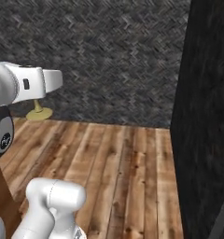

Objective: Get the candle and the wine from the cabinet and move them to the dining counter.

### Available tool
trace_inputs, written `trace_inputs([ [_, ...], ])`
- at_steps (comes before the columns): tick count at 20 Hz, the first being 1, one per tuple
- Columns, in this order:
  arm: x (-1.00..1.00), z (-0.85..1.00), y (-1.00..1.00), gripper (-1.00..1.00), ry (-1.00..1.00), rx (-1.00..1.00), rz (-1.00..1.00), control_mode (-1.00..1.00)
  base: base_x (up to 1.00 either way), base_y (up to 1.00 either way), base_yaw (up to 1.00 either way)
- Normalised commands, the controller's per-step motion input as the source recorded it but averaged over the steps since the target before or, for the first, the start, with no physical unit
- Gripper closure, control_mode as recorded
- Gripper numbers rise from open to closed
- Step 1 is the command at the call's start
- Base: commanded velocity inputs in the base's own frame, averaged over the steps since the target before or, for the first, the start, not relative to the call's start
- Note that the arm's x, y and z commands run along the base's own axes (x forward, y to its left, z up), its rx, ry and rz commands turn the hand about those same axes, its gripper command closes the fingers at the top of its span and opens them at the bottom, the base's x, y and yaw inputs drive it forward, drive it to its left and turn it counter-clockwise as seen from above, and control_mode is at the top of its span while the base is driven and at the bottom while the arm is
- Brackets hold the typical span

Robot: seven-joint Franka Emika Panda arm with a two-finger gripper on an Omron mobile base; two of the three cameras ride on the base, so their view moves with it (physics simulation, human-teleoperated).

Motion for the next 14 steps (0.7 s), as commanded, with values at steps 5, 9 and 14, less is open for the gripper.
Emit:
trace_inputs([
  [5, 0.0, 0.0, 0.0, 1.0, 0.0, 0.0, 0.0, 1.0, 1.0, -0.16, -0.01],
  [9, 0.0, 0.0, 0.0, 1.0, 0.0, 0.0, 0.0, 1.0, 1.0, -0.16, 0.04],
  [14, 0.0, 0.0, 0.0, 1.0, 0.0, 0.0, 0.0, 1.0, 1.0, -0.12, 0.43],
])
